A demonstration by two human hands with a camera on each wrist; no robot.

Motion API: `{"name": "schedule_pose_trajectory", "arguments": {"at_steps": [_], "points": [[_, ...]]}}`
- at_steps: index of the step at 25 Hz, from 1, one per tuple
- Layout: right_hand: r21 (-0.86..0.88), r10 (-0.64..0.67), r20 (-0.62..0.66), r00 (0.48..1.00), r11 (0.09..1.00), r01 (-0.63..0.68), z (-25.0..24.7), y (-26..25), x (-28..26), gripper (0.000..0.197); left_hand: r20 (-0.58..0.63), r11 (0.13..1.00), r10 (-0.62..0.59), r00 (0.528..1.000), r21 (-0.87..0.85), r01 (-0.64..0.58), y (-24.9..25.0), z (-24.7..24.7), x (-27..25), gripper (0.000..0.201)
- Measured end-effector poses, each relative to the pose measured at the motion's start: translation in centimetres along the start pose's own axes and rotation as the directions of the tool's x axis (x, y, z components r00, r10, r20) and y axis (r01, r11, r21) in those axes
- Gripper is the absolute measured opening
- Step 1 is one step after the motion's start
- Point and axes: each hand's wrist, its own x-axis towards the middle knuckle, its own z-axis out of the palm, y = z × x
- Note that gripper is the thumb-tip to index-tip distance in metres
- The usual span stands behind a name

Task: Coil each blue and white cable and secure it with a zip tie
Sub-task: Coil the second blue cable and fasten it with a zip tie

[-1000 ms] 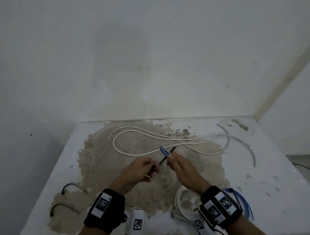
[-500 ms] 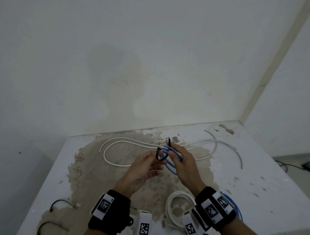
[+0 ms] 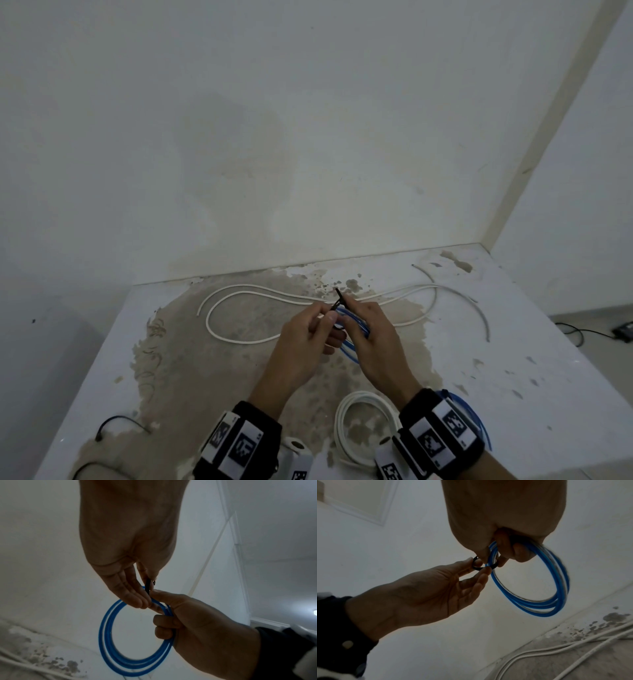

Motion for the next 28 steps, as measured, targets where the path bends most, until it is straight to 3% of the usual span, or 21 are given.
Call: {"name": "schedule_pose_trajectory", "arguments": {"at_steps": [7,14,20,28], "points": [[0.095,-0.015,-0.027,1.000,0.995,0.017,-0.1,0.0,-0.1,0.033,-0.003,0.996,0.051,0.999,-0.071,-0.051,0.2,0.2,0.3,0.021],[0.350,0.159,-0.071,0.985,0.928,-0.125,-0.1,-0.6,0.6,0.030,-0.040,0.990,0.084,0.996,-0.108,-0.088,0.1,0.6,0.4,0.021],[0.383,0.160,-0.150,0.976,0.919,-0.092,0.2,-1.3,0.5,0.020,-0.049,0.984,0.079,0.996,-0.157,-0.086,0.1,0.9,0.2,0.018],[0.412,0.182,-0.225,0.957,0.908,-0.076,0.8,-1.6,0.5,0.024,-0.057,0.974,0.029,0.998,-0.222,-0.041,-0.1,1.3,-0.1,0.011]]}}
